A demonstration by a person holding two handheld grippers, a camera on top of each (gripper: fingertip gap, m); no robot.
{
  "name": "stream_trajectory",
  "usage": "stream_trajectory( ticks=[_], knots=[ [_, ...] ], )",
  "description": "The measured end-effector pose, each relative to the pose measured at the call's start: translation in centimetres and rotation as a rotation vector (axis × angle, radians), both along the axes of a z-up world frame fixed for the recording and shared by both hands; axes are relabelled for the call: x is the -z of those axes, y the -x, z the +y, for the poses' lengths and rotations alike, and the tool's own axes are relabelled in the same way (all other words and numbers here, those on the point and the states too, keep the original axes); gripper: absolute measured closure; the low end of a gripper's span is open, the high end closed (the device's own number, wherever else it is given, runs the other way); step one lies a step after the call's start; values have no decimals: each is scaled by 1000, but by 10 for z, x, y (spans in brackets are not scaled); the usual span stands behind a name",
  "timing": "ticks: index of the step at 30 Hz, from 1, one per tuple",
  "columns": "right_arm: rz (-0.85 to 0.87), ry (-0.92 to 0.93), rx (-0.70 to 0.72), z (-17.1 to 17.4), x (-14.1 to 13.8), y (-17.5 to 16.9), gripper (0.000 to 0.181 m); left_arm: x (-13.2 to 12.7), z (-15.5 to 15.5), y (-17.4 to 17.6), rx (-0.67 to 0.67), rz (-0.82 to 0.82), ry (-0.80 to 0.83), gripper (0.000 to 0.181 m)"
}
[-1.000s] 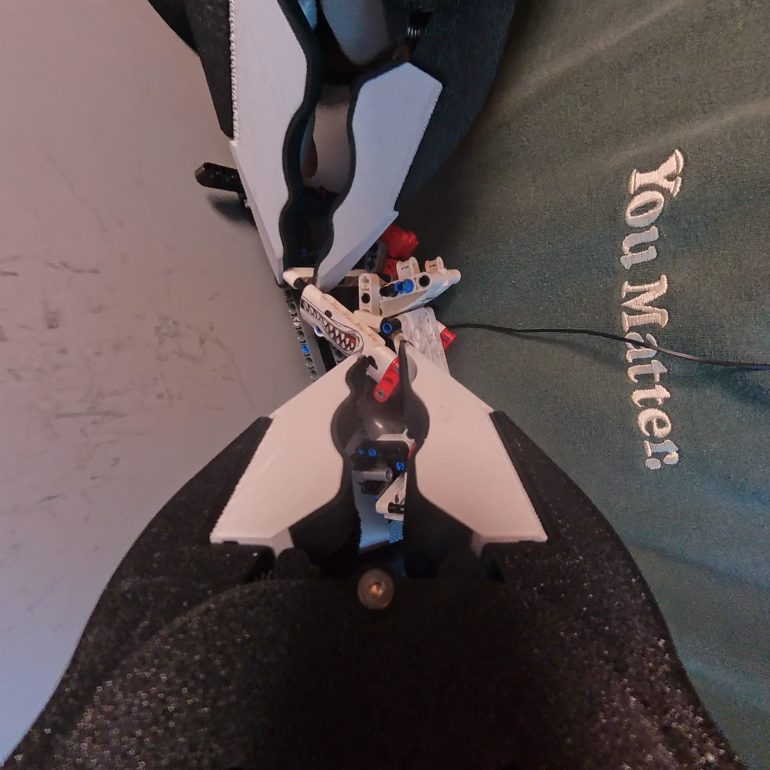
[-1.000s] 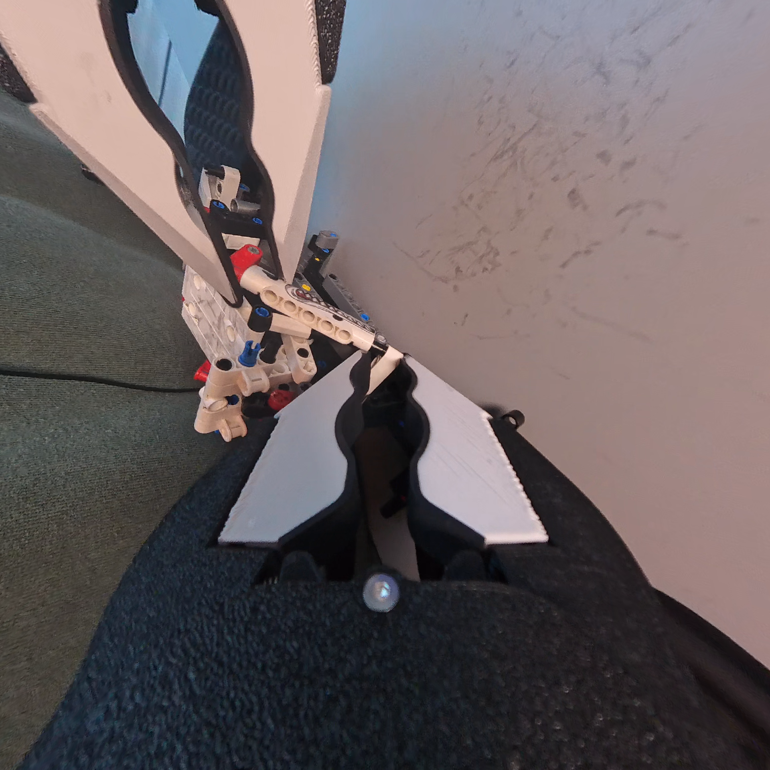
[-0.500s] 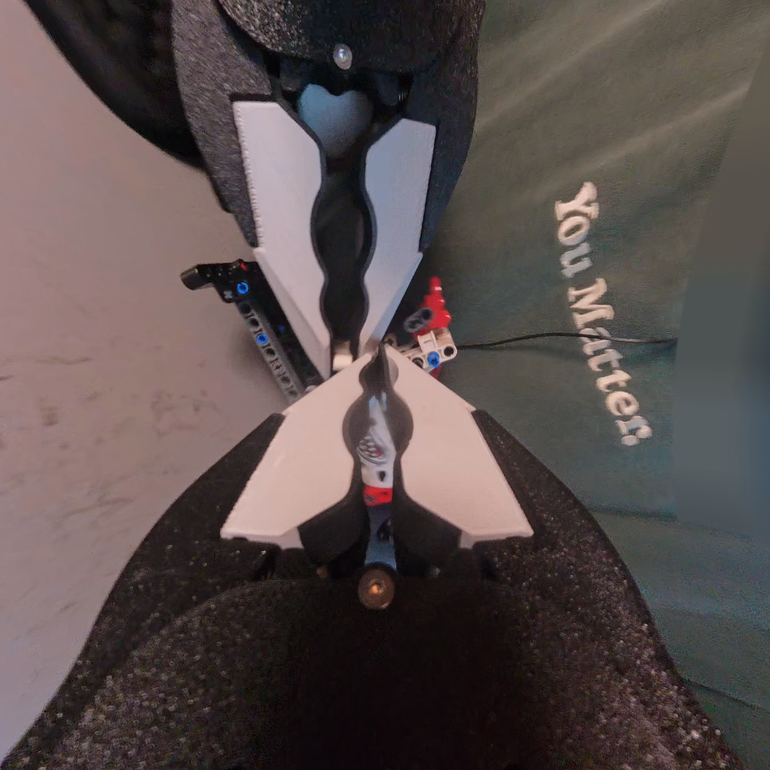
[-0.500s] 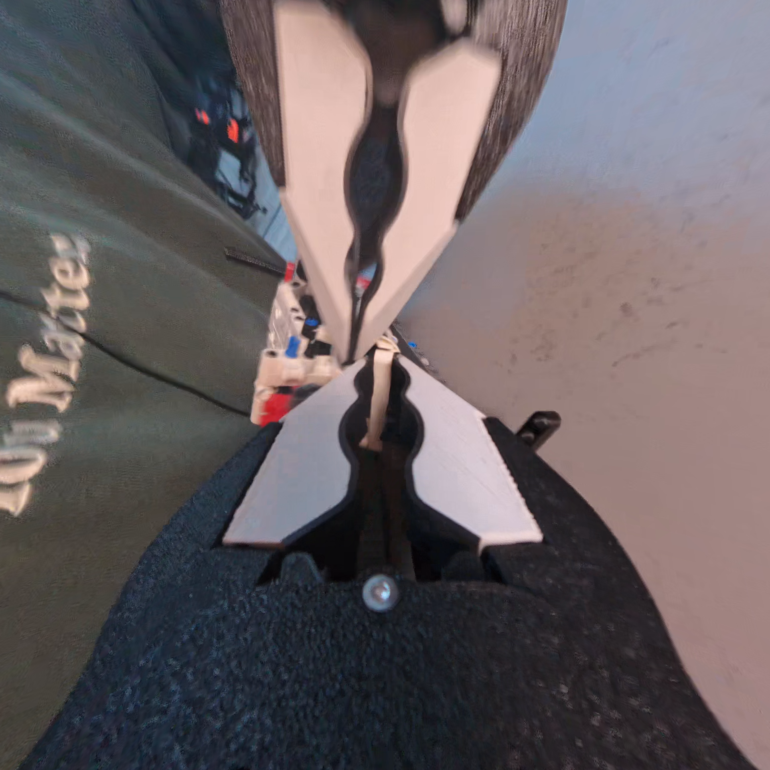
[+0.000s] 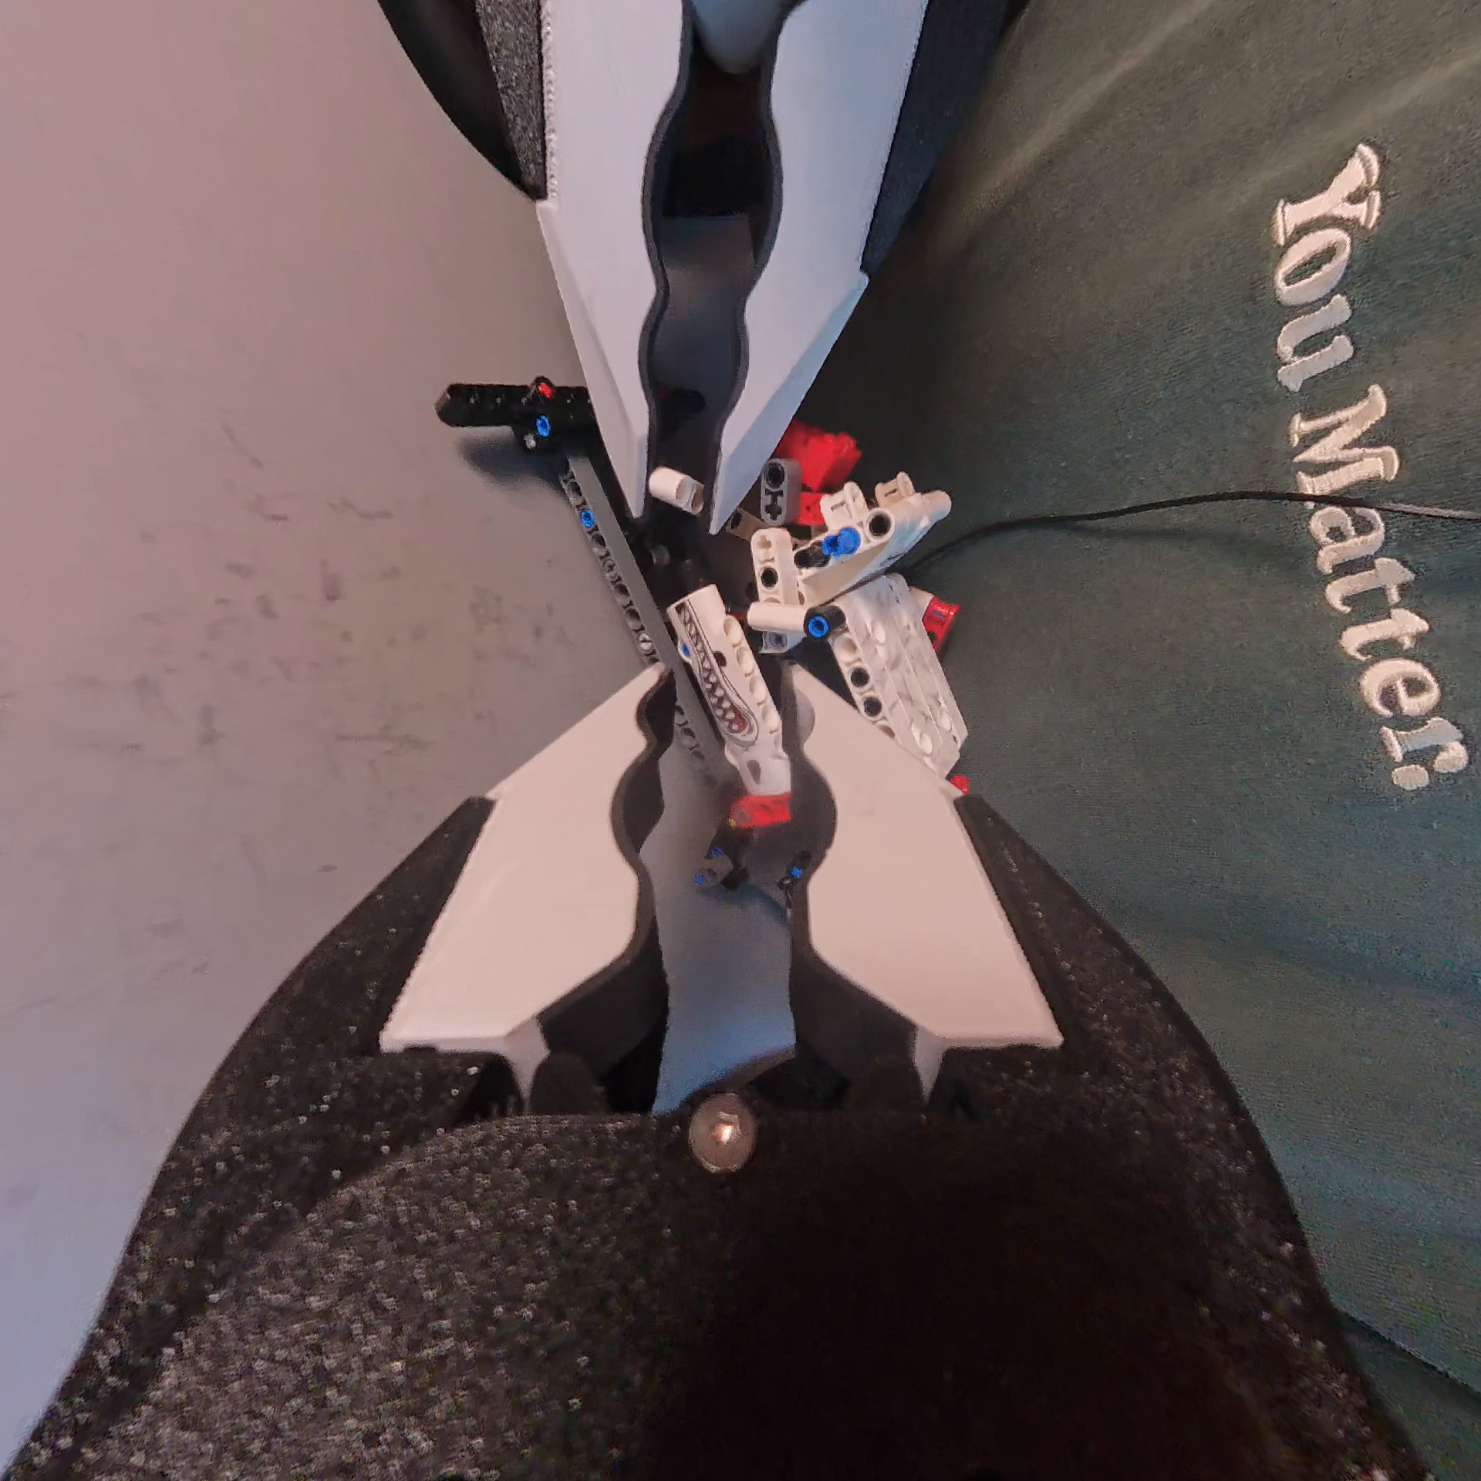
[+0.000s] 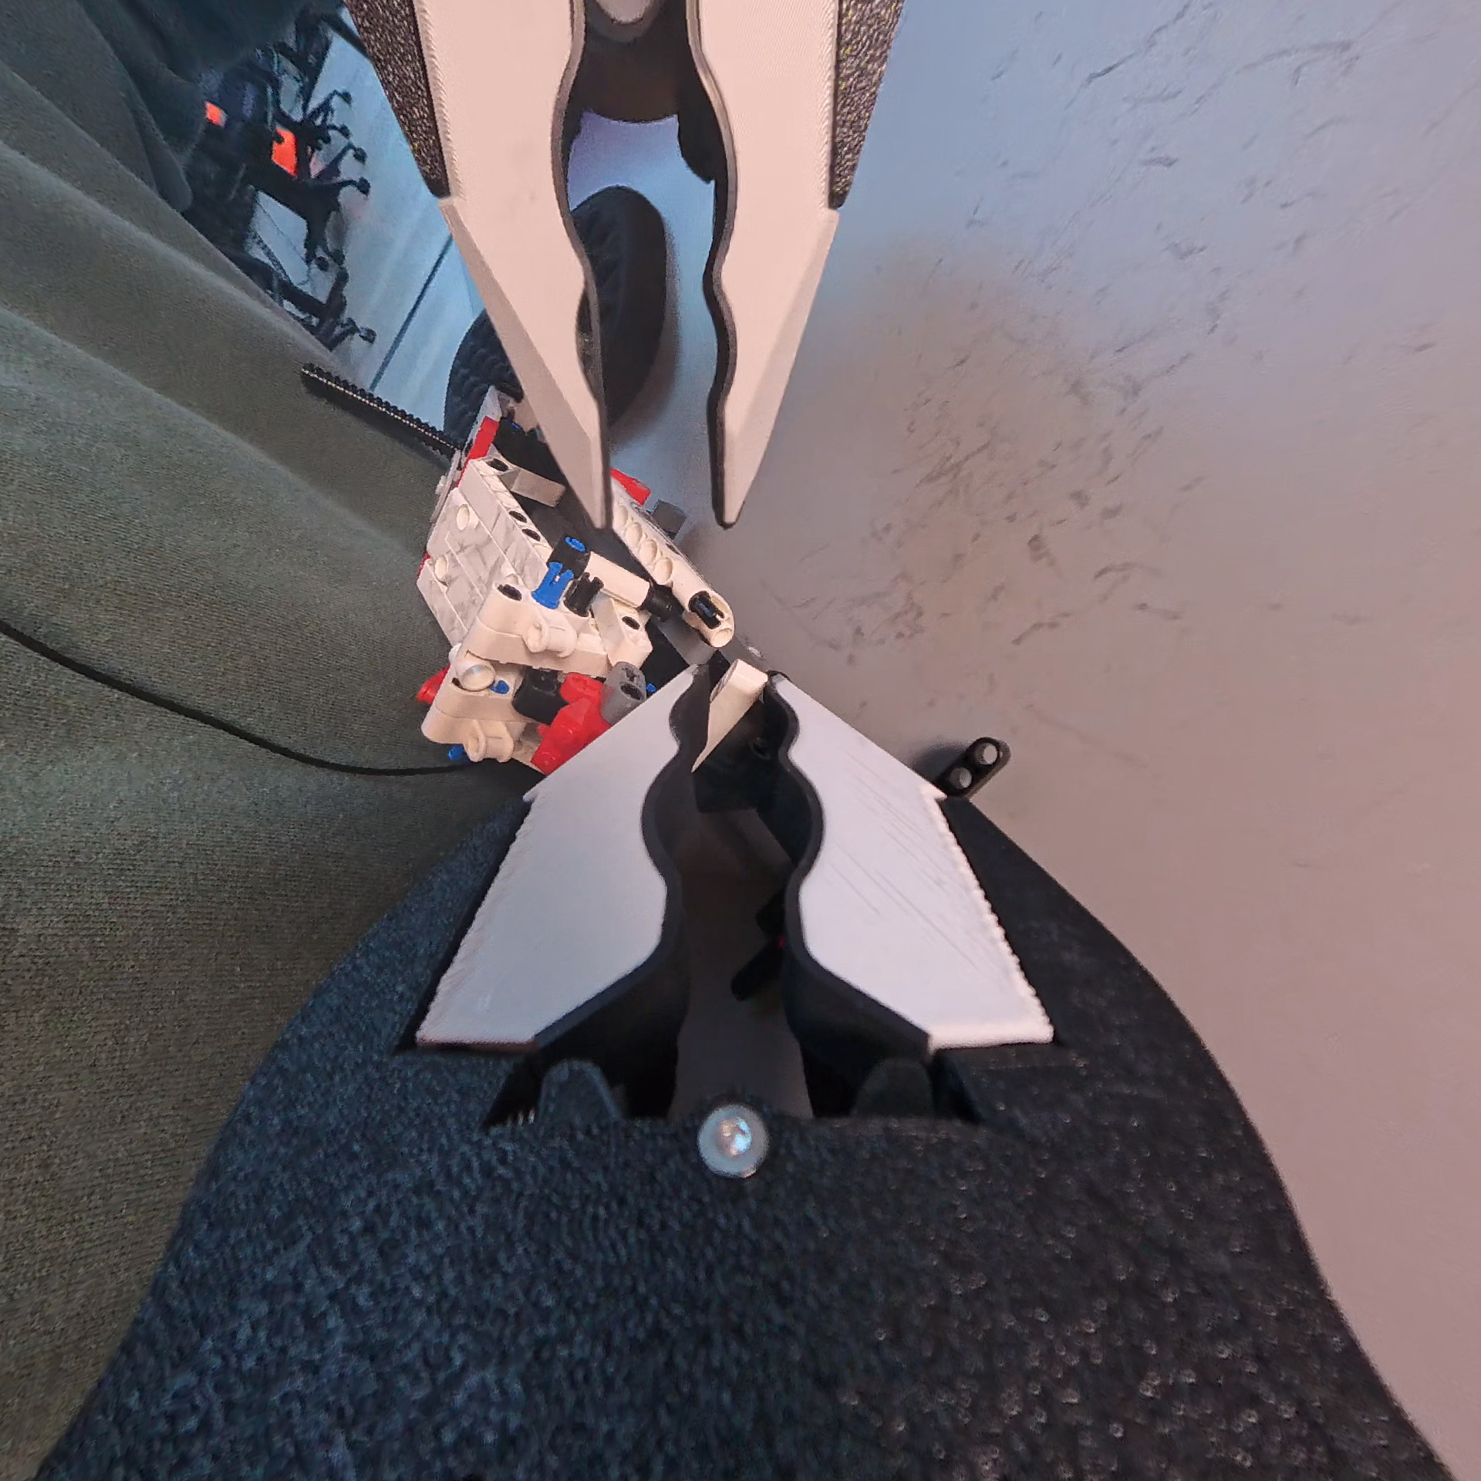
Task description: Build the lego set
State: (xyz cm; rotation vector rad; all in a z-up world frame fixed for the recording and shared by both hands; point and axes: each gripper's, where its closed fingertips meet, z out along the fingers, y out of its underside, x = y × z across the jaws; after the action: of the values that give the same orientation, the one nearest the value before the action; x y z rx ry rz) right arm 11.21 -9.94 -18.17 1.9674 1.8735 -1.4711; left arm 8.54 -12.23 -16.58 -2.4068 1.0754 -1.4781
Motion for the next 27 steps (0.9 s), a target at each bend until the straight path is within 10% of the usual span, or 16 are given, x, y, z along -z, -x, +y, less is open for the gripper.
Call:
stream_trajectory(
  ticks=[16,27],
  knots=[
    [90,64,120,28,-17,7,150,11,-15,11,-153,54,-74,153],
    [179,-343,-67,-15,-2,-52,148,-30,-22,36,-463,39,-224,134]
  ],
)
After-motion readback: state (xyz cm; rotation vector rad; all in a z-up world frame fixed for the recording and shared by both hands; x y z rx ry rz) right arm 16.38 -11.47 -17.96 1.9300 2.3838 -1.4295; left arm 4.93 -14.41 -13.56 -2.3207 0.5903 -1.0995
